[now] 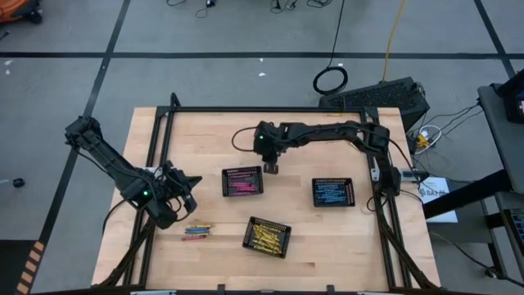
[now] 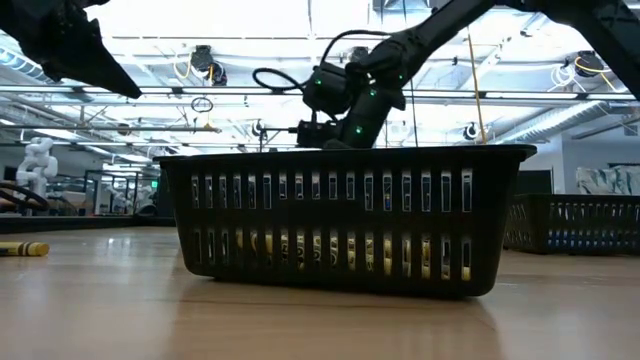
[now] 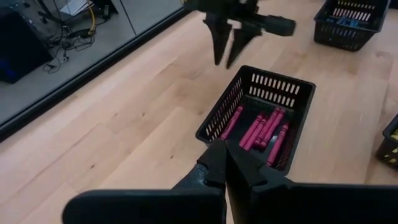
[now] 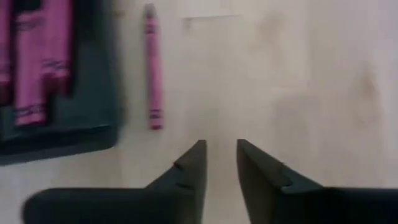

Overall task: Sort crayons
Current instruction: Put the red crayon into the left black bin

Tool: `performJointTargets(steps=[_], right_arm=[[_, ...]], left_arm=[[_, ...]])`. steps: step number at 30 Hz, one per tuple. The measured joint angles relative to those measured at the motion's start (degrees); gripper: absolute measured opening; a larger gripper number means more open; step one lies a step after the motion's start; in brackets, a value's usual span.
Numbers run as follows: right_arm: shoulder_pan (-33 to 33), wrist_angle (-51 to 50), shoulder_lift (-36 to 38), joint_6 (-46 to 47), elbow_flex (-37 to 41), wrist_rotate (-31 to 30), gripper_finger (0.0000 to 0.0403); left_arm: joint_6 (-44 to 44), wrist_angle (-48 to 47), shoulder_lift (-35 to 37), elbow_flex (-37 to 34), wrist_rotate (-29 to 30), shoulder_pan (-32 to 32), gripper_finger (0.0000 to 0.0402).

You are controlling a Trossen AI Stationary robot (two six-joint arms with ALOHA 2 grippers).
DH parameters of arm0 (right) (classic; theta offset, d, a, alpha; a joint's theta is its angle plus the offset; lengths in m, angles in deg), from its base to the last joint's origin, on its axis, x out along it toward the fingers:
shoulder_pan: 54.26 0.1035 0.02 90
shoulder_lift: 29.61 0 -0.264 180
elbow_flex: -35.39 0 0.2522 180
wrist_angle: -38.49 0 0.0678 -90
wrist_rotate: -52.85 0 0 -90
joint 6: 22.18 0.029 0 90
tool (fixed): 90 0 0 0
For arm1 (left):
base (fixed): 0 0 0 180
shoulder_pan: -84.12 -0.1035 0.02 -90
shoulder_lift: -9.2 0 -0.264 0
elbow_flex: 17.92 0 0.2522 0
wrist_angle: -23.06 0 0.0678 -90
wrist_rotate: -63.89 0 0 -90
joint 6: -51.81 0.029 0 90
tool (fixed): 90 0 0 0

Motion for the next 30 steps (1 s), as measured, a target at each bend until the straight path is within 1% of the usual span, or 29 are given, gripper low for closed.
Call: performJointTargets(steps=[3,7,9,12,16,22,27,30], right_arm=[[1.1,3.8,0.0,-3.6,1.6,3.1,0.0124],[2.7,7.1,0.0,-6.7,3.4,3.5,0.0167],[3.3,8.8,-0.1,-7.8,4.1,3.5,0.018],[3.6,10.0,-0.3,-7.4,5.1,3.4,0.0186],[3.6,13.1,-0.3,-5.1,7.1,3.3,0.0178],[3.6,16.1,-0.3,-4.5,9.4,3.1,0.015],[3.9,17.5,-1.7,-3.8,10.1,1.1,0.012],[3.8,18.6,-2.9,-2.6,10.0,1.1,0.0089]], left_arm=[[0.0,0.0,0.0,0.0,0.1,0.0,0.0003],[0.0,0.0,0.0,0.0,0.3,0.0,0.0003],[0.0,0.0,0.0,0.0,0.3,0.0,0.0003],[0.0,0.0,0.0,0.0,0.3,0.0,0.0003],[0.0,0.0,0.0,0.0,0.3,0.0,0.0003],[0.0,0.1,0.0,0.0,0.3,0.0,0.0003],[0.0,0.1,0.0,0.0,0.2,0.0,0.0003],[0.0,0.3,0.0,0.0,0.2,0.0,0.0003]])
